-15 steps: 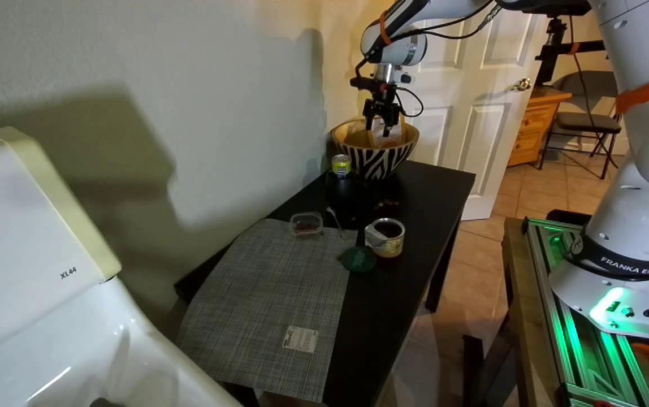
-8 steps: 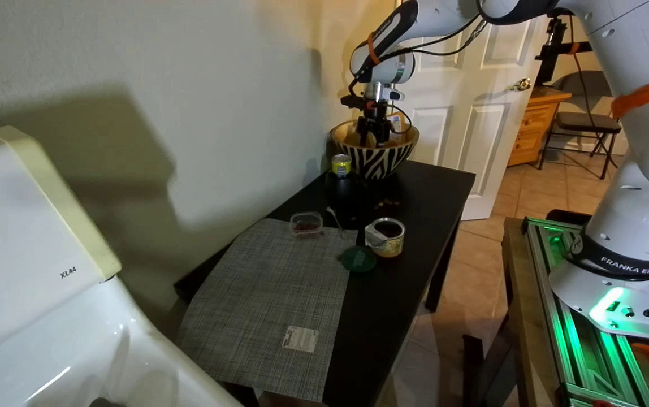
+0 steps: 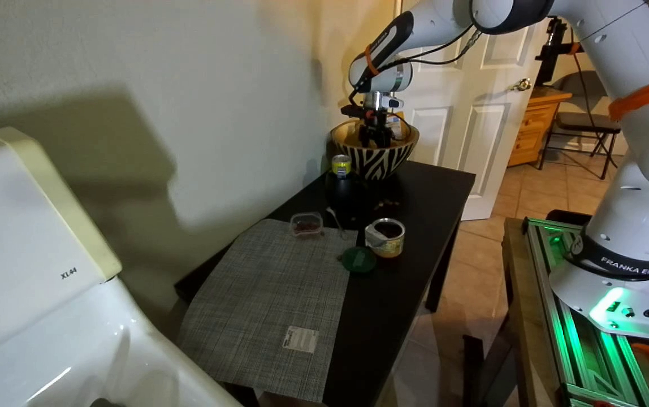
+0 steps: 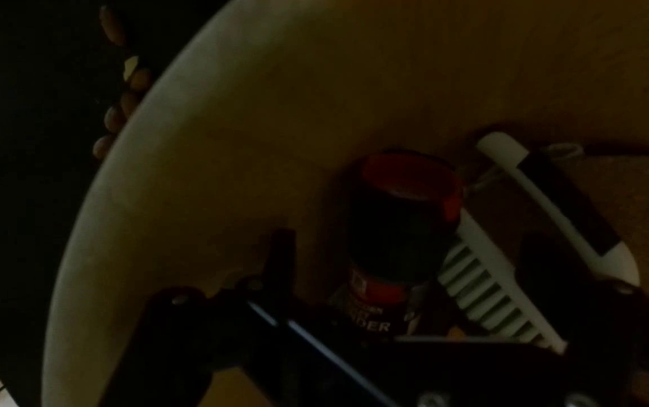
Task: Move the spice bottle from the bowl to the towel
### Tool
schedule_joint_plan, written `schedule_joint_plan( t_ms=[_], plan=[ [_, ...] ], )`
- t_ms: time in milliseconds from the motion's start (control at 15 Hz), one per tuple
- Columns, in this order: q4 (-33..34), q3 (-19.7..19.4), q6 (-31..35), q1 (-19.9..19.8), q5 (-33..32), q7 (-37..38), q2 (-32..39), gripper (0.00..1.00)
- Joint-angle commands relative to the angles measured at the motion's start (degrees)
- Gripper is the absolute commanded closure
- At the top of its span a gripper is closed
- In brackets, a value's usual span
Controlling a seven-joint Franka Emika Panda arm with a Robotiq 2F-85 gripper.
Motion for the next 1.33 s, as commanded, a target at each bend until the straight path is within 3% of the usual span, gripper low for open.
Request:
schedule_joint_plan(
  t_ms=[0,333,400,467,533,933,1267],
  plan=[
    [1.7,-0.6,-1.5,0.8,-2.2,2.8,2.0,0.00],
    [1.8,0.3,-0.5,0.5,-2.3,2.0,2.2,0.01],
    [1.8,0.5,-0.5,0.4,-2.2,1.6,2.1,0.08],
    [1.6,0.7,-0.2,0.4,-2.0,1.0,2.0,0.26],
    [1.6,0.8,-0.2,0.3,-1.9,0.8,1.9,0.30],
    [0.4,1.6,-0.5,0.4,-1.7,-0.7,0.2,0.77],
    [-6.9,1.9,1.2,-1.4,1.3,-7.5,-10.4,0.77]
  ],
)
